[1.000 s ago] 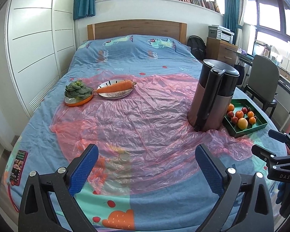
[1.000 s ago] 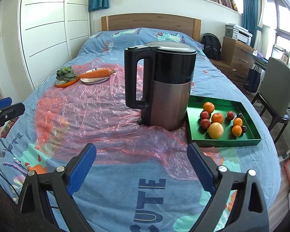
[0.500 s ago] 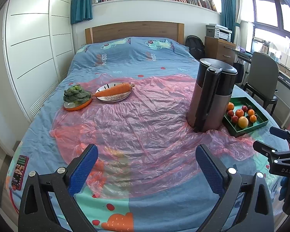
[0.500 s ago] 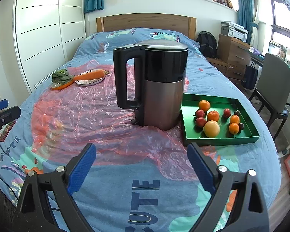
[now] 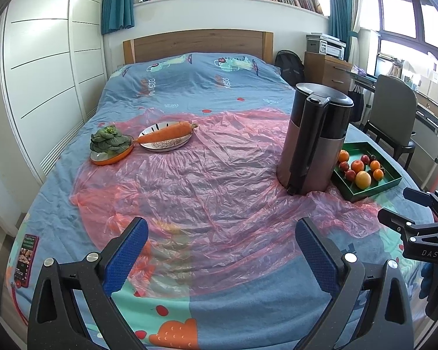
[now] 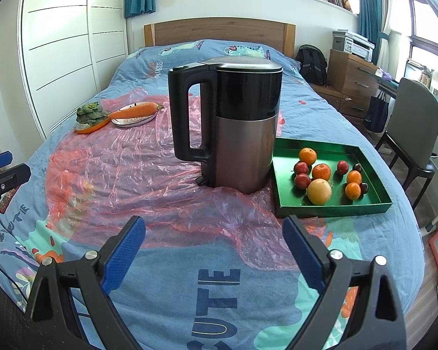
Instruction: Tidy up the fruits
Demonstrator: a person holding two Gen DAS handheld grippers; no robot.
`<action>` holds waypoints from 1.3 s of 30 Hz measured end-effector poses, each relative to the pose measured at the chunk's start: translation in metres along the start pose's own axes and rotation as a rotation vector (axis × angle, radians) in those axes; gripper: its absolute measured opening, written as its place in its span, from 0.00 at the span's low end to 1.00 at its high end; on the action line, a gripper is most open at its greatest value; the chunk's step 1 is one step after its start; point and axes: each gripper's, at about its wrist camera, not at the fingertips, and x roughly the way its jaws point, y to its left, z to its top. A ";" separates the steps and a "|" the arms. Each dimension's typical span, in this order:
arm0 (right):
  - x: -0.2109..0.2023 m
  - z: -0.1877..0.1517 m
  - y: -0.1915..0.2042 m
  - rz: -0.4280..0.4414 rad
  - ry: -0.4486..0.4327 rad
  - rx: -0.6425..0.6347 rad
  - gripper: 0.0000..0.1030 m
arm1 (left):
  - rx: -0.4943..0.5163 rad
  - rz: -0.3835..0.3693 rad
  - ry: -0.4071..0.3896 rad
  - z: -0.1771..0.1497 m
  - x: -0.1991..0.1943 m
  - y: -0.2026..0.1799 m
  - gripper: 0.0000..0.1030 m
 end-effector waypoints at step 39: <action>0.016 -0.009 0.004 0.005 0.047 -0.007 1.00 | -0.005 -0.021 0.017 -0.003 0.008 0.000 0.99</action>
